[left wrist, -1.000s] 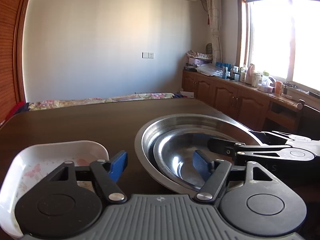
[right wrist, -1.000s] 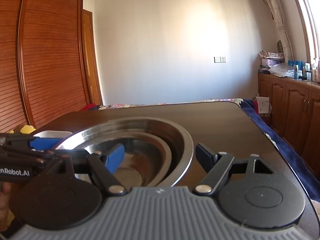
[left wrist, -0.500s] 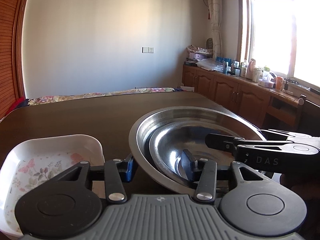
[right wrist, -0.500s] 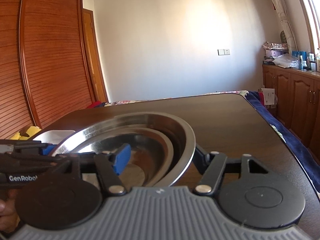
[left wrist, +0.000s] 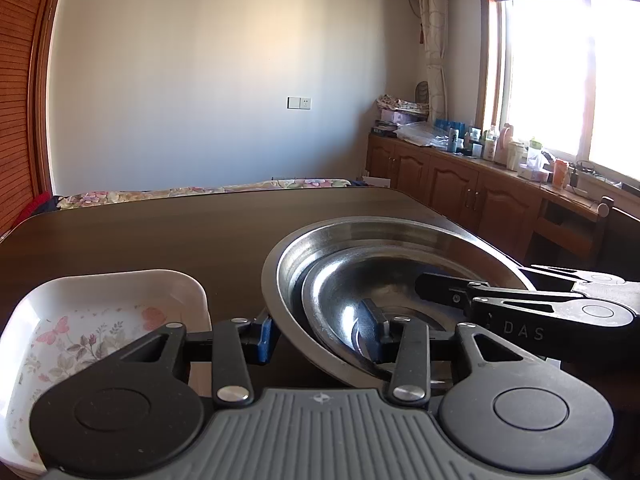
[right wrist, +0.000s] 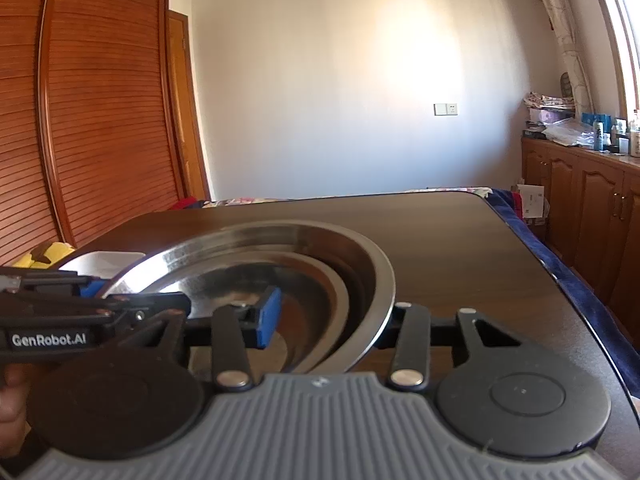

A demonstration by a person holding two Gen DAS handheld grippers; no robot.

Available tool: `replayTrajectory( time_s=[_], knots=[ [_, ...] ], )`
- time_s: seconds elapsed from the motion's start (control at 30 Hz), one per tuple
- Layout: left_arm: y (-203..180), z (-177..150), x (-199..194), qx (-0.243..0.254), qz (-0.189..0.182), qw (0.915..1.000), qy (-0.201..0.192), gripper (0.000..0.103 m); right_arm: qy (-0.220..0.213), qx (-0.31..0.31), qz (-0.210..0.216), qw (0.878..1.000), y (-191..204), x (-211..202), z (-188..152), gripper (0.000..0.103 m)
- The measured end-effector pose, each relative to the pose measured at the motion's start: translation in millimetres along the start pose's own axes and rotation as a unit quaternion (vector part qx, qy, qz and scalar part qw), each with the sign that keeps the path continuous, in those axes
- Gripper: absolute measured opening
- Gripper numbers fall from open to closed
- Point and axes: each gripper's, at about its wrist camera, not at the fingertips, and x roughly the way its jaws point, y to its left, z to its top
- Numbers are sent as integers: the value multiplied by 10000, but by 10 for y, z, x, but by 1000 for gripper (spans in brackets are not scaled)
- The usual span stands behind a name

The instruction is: Organize plates and bowls

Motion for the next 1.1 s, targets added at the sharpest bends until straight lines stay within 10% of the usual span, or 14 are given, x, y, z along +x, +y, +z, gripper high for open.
replayTrajectory(
  time_s=[1.1],
  knots=[
    [200, 624, -534, 153, -42, 9995, -283, 36, -410, -121, 95, 9990, 153, -220, 514, 35]
  ],
)
